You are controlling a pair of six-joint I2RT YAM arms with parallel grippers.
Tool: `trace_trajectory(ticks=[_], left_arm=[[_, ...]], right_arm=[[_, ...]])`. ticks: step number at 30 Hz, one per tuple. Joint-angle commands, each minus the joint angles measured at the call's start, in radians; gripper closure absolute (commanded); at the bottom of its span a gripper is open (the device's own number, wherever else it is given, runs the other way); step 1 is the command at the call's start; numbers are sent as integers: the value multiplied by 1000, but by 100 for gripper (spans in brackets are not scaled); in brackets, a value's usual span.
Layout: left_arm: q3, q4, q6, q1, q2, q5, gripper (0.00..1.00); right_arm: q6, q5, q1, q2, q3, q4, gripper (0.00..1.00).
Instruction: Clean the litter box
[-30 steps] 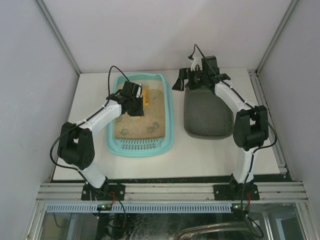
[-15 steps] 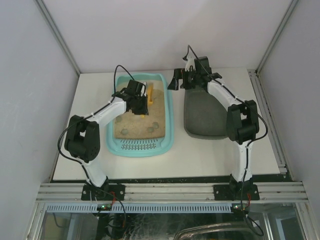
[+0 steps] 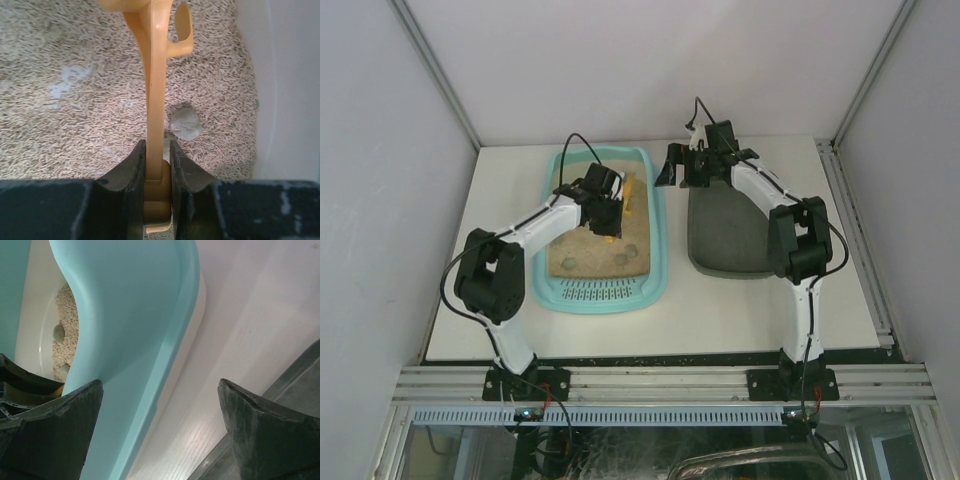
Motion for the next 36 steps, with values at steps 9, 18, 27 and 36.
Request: trace_trajectory(ticks=[9,18,27,36], left_arm=[[-85,153,-59,52,-85,345,100],[-229,354,-184,153,-157,489,100],[-159,204,-126,148,-64,361,100],[-15,9,-38,46,26,82,100]], right_arm=[[122,-176,15,-53,-86,145,0],[134,-207,15,-65,-118,183,0],[124,-212,23,-68,-118,179,0],[122,-220,28,-66,-115,182,0]])
